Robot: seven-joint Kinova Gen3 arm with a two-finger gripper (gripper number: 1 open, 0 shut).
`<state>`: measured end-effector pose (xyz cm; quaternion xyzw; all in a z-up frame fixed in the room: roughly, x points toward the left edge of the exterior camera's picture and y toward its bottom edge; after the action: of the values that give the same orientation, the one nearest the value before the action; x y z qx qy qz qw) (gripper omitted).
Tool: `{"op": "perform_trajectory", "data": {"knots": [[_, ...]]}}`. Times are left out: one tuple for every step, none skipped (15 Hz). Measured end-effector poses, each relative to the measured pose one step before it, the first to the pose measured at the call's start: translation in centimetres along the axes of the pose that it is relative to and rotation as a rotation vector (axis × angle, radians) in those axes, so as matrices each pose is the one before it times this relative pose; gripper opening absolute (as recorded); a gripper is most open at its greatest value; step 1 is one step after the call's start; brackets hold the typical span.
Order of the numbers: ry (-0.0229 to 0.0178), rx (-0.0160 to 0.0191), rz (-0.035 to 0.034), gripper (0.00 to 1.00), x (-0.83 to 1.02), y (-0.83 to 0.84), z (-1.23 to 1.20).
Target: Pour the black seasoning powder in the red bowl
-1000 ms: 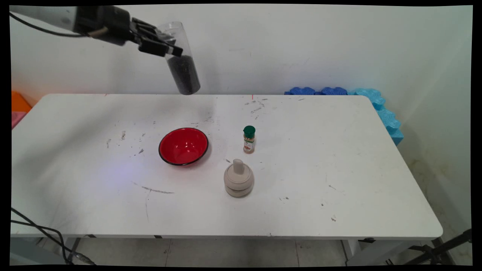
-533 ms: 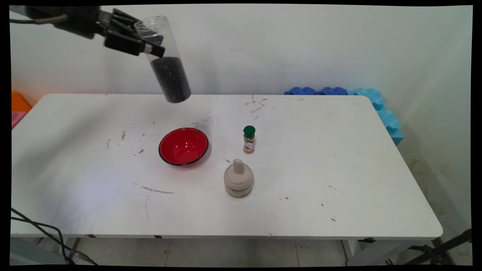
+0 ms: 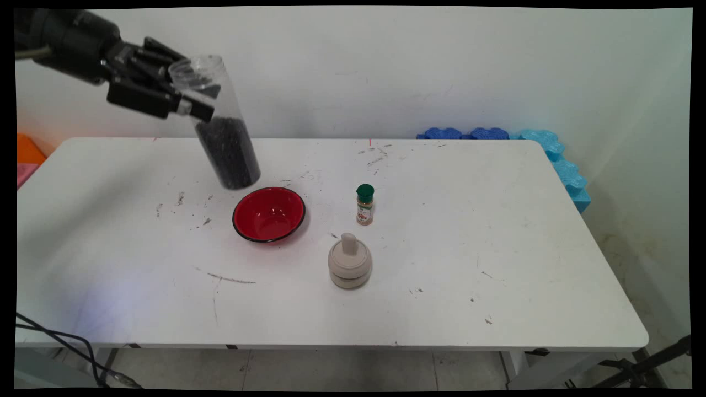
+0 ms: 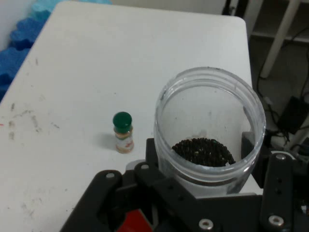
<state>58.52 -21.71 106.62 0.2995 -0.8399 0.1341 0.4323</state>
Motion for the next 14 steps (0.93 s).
{"op": "perform_trajectory", "data": {"knots": [[-0.00797,-0.00845,0.00398,0.0,-0.367,0.285,0.316],[-0.00803,-0.00676,0.0036,0.0,-0.371,0.268,0.366],[-0.00681,-0.006,0.0033,0.0,-0.278,0.157,0.408],[-0.00722,-0.00441,0.00309,0.0,-0.342,0.146,0.48],[-0.00679,-0.00305,0.00276,0.0,-0.331,0.101,0.495],[-0.00647,-0.00217,0.00177,0.0,-0.303,0.056,0.446],[-0.0072,-0.00189,0.00182,0.0,-0.348,0.002,0.544],[-0.00696,-0.00161,0.00228,0.0,-0.33,-0.058,0.55],[-0.00605,-0.00142,0.00267,0.0,-0.284,-0.067,0.451],[-0.00595,-0.00105,0.00176,0.0,-0.337,-0.126,0.522],[-0.00478,-0.00089,0.00048,0.0,-0.326,-0.144,0.51],[-0.00306,-0.00021,-0.00158,0.0,-0.322,-0.158,0.496],[-0.00244,-0.00264,-0.00245,0.0,-0.263,-0.121,0.454],[-0.00162,-0.00492,-0.00626,0.0,-0.275,-0.108,0.507]]}}
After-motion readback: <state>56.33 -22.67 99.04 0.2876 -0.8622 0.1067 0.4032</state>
